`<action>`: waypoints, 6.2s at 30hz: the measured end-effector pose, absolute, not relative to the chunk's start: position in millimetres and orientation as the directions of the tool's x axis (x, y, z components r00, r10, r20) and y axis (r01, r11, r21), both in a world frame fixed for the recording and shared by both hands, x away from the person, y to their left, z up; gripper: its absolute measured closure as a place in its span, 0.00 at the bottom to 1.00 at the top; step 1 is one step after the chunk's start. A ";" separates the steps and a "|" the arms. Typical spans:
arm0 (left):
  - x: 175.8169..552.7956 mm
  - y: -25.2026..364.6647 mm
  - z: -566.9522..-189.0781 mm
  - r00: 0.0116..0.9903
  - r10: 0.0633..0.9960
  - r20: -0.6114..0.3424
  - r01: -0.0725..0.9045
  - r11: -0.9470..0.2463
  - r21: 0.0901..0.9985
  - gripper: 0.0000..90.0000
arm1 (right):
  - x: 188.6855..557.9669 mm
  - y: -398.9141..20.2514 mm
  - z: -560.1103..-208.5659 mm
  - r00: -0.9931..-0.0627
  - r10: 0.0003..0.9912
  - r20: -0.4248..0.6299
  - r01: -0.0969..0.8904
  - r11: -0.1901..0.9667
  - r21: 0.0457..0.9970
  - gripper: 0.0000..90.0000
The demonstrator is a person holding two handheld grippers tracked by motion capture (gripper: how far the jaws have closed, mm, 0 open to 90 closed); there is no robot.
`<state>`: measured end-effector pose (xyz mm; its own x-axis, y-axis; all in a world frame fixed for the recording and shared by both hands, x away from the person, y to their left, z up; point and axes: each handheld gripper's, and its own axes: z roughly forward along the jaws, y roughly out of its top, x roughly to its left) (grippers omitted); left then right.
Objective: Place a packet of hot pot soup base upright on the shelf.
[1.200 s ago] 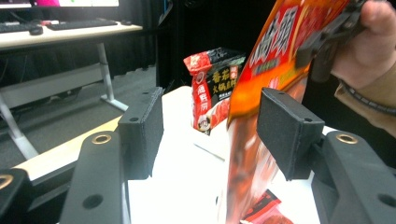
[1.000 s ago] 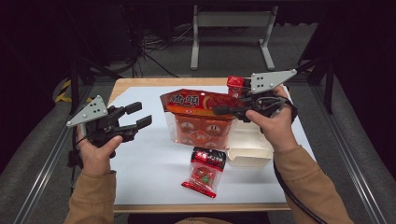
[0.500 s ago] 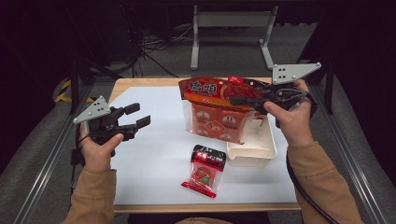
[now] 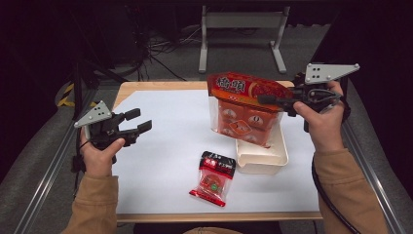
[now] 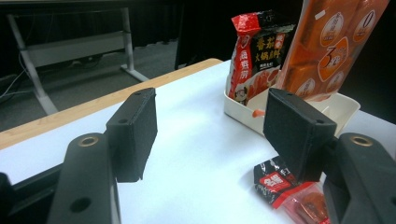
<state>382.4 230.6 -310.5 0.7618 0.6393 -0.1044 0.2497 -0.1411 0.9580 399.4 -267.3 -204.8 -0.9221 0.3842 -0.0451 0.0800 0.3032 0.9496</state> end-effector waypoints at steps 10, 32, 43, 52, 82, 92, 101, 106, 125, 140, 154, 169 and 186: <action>385.0 234.4 -313.7 0.755 0.647 -0.112 0.262 -0.141 0.955 0.39 | 398.4 -283.9 -205.1 -0.897 0.439 -0.048 0.091 0.289 0.953 1.00; 386.6 237.6 -316.6 0.752 0.647 -0.124 0.275 -0.137 0.952 0.39 | 399.4 -307.6 -223.7 -0.797 0.604 0.011 0.178 0.218 0.959 1.00; 387.4 235.9 -318.0 0.757 0.642 -0.123 0.276 -0.144 0.950 0.38 | 401.2 -311.8 -242.0 -0.770 0.634 0.072 0.234 0.176 0.956 1.00; 388.6 234.8 -319.8 0.758 0.640 -0.126 0.282 -0.147 0.948 0.38 | 403.5 -314.8 -257.8 -0.729 0.680 0.086 0.268 0.168 0.949 1.00; 388.9 231.1 -322.0 0.759 0.636 -0.137 0.291 -0.144 0.946 0.37 | 412.4 -313.1 -304.2 -0.722 0.679 0.130 0.312 0.152 0.938 1.00; 391.0 226.4 -322.8 0.767 0.630 -0.121 0.282 -0.162 0.946 0.36 | 411.8 -312.9 -310.6 -0.728 0.671 0.139 0.323 0.157 0.933 1.00; 395.5 219.5 -325.5 0.779 0.614 -0.125 0.280 -0.163 0.946 0.36 | 404.4 -321.6 -320.2 -0.708 0.690 0.152 0.334 0.137 0.933 1.00; 399.8 213.2 -329.8 0.780 0.615 -0.115 0.275 -0.171 0.946 0.35 | 404.7 -325.1 -322.8 -0.691 0.705 0.160 0.337 0.119 0.934 1.00; 409.3 194.7 -347.7 0.798 0.584 -0.147 0.344 -0.243 0.907 0.25 | 400.2 -333.0 -308.6 -0.655 0.744 0.132 0.317 0.113 0.942 0.47; 411.5 176.2 -357.6 0.830 0.538 -0.147 0.352 -0.299 0.887 0.32 | 370.7 -342.7 -307.5 -0.643 0.765 0.027 0.275 0.198 0.941 0.28; 415.7 155.9 -363.0 0.856 0.492 -0.162 0.355 -0.330 0.875 0.31 | 347.9 -353.6 -302.8 -0.610 0.792 -0.003 0.305 0.238 0.922 0.25; 417.1 132.4 -374.4 0.877 0.445 -0.180 0.365 -0.374 0.852 0.33 | 327.2 -361.4 -299.0 -0.637 0.771 -0.009 0.343 0.294 0.892 0.38; 421.7 109.5 -393.1 0.900 0.383 -0.208 0.376 -0.439 0.816 0.33 | 319.1 -340.8 -298.6 -0.743 0.669 -0.016 0.288 0.342 0.894 0.35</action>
